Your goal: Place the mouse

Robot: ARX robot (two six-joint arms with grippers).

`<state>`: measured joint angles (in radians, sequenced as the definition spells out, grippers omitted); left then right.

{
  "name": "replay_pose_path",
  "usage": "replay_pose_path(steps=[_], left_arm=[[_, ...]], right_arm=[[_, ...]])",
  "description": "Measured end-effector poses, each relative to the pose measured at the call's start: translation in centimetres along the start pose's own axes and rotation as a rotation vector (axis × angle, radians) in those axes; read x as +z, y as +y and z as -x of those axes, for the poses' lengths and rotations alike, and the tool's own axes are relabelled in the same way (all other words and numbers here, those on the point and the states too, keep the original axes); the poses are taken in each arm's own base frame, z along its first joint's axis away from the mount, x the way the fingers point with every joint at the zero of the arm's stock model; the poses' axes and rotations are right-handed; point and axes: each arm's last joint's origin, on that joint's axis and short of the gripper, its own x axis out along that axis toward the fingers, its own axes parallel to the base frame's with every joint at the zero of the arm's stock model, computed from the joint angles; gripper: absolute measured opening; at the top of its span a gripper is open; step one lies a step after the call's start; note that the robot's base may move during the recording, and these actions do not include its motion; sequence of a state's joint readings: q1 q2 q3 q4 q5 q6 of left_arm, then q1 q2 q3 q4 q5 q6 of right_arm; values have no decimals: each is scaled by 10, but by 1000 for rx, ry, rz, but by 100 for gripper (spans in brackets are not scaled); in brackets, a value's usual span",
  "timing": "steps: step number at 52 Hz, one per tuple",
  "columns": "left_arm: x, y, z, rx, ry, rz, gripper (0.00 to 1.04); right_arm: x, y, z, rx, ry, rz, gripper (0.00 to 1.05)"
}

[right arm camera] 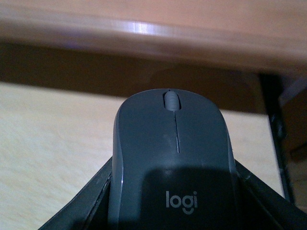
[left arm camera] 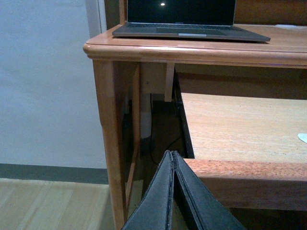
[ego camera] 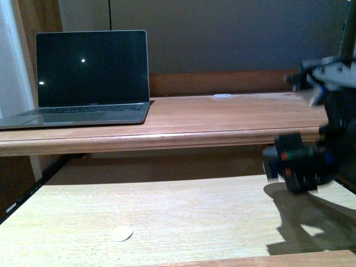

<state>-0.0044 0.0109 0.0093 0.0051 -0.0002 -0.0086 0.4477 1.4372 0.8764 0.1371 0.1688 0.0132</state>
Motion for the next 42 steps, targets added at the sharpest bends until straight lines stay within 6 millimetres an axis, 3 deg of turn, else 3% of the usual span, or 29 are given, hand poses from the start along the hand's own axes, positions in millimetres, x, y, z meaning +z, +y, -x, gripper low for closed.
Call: replay_pose_path(steps=[8, 16, 23, 34, 42], left_arm=[[0, 0, 0, 0, -2, 0, 3], [0, 0, 0, 0, -1, 0, 3], [0, 0, 0, 0, -1, 0, 3], [0, 0, 0, 0, -1, 0, 3], [0, 0, 0, 0, -1, 0, 32]], right_arm=[[58, 11, 7, 0, -132, -55, 55], [96, 35, -17, -6, -152, -74, 55], [108, 56, -51, -32, -129, -72, 55], [109, 77, -94, -86, -102, -95, 55], [109, 89, -116, -114, -95, -107, 55]])
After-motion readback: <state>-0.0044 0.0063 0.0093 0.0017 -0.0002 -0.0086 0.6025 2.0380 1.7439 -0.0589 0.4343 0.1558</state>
